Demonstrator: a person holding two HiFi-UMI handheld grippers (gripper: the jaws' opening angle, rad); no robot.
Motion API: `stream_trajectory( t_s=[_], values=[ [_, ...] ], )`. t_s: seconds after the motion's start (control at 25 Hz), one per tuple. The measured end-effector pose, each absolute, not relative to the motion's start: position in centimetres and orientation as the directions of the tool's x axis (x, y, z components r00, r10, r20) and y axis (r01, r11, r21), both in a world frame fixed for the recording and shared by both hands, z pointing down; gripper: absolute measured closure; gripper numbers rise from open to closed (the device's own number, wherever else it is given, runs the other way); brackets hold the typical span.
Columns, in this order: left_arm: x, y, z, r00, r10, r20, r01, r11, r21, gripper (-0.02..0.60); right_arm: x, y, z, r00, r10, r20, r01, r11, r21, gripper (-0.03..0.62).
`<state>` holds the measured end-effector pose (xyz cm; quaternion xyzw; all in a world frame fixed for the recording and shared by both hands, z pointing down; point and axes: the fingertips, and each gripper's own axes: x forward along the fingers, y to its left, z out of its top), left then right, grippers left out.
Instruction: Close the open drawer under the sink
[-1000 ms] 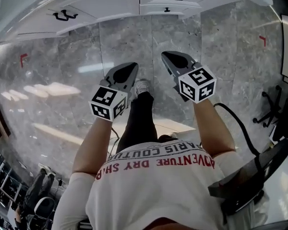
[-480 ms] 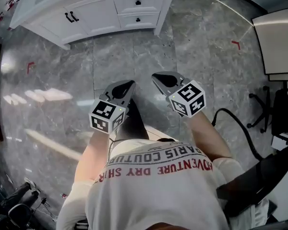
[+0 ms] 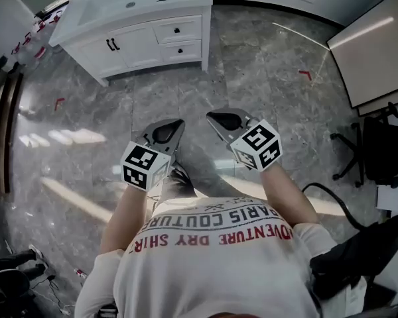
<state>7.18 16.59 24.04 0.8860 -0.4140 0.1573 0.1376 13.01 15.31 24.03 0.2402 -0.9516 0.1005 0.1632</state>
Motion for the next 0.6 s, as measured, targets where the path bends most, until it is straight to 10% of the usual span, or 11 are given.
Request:
stream_trajectory(
  t_s=[0.6],
  values=[
    [11.9, 25.9, 14.5, 0.659, -0.689, 0.302, -0.747, -0.649, 0.148, 0.580, 16.3, 26.3, 14.8, -0.869, -0.375, 0.323, -0.437, 0.887, -0.146, 0.594]
  ],
)
